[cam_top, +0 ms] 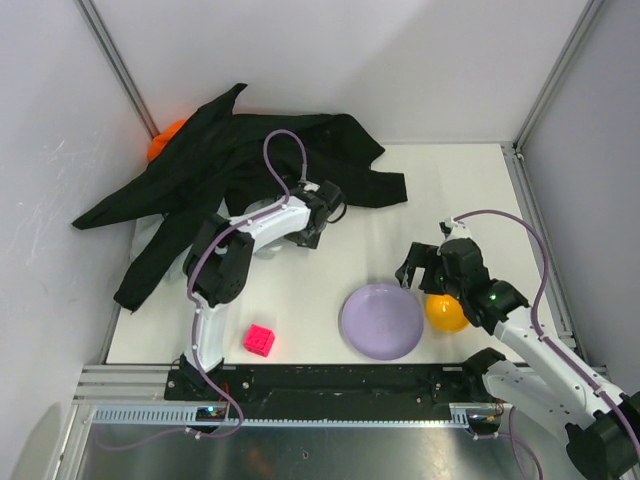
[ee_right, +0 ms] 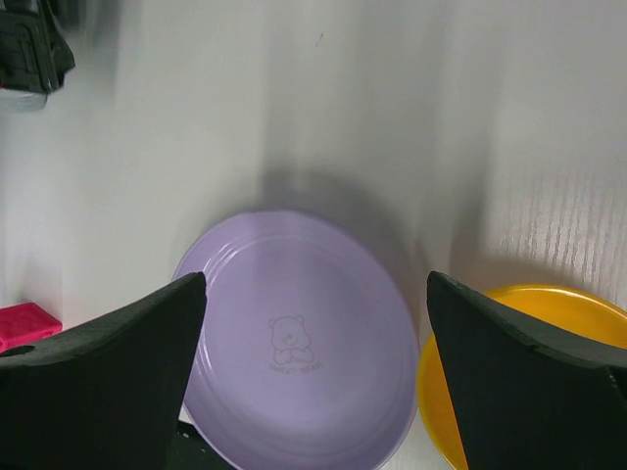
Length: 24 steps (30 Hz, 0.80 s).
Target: Pick out a specific cloth from the pile
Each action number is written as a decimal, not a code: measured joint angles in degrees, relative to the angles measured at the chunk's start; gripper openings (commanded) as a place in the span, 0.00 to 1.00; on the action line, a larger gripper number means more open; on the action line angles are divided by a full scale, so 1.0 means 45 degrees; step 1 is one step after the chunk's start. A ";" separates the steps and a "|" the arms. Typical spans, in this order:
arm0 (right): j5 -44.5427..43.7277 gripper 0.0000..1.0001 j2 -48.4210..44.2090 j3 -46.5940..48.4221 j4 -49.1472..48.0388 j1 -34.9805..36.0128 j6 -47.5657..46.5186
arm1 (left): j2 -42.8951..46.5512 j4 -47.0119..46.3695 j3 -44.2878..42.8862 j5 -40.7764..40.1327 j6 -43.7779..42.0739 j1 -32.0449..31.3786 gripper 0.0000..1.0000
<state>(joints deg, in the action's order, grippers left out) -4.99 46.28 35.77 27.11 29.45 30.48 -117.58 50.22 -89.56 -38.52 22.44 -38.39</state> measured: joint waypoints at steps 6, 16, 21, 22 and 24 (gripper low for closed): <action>0.0384 0.99 0.0160 -0.0073 -0.0049 -0.0364 -0.0126 | -0.0918 -0.0219 -0.0627 0.0117 -0.0024 0.0879 0.88; 0.0753 0.99 0.0243 -0.0121 -0.0219 -0.0471 -0.0165 | -0.1209 -0.0398 -0.0860 0.1156 -0.0408 0.1855 0.22; 0.0865 0.99 0.0243 -0.0141 -0.0287 -0.0486 -0.0170 | -0.1146 -0.0262 -0.1127 0.1554 -0.0792 0.2103 0.02; 0.0884 0.99 0.0243 -0.0141 -0.0287 -0.0491 -0.0170 | -0.1054 -0.0257 -0.1137 0.1768 -0.0894 0.2161 0.01; 0.0889 0.99 0.0228 -0.0146 -0.0282 -0.0491 -0.0170 | -0.0816 -0.0204 -0.1146 0.2220 -0.0908 0.2312 0.01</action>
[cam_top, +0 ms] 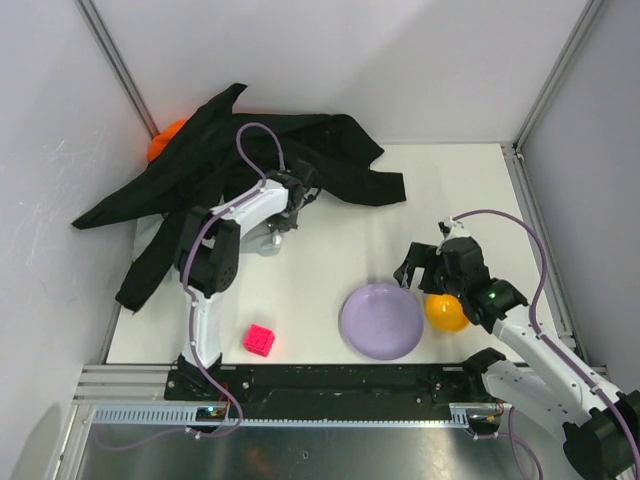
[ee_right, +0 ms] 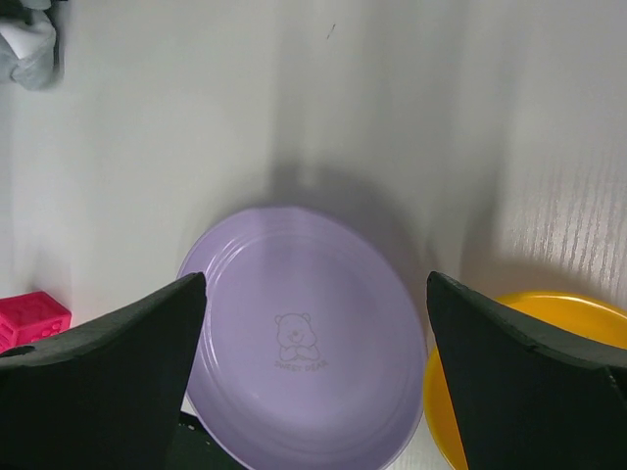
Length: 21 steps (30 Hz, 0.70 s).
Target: Pick out a specific cloth from the pile
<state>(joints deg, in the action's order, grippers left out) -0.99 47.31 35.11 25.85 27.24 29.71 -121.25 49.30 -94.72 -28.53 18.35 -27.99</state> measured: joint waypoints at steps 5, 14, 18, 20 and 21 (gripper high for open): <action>-0.0005 0.99 -0.0189 -0.0019 0.0087 0.0000 -0.0053 | 0.1307 0.0146 -0.0121 0.1875 0.0044 0.0850 0.01; 0.0000 0.99 -0.0272 -0.0078 0.0165 -0.0024 -0.0053 | 0.3915 0.0214 -0.1059 0.3866 0.0248 0.3264 0.01; 0.0005 0.99 -0.0233 -0.0136 0.0214 -0.0024 -0.0097 | 0.4541 0.0199 -0.1171 0.4143 0.0287 0.4352 0.02; 0.0005 0.99 -0.0160 -0.0136 0.0219 -0.0024 -0.0102 | 0.4629 0.0199 -0.1171 0.4255 0.0359 0.4775 0.02; 0.0000 0.99 -0.0112 -0.0136 0.0219 -0.0024 -0.0102 | 0.4639 0.0199 -0.1171 0.4376 0.0398 0.4945 0.02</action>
<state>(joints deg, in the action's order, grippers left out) -0.99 46.81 34.50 26.83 27.14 29.26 -100.38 50.19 -99.98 -8.84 20.14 -5.74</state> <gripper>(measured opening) 0.993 0.110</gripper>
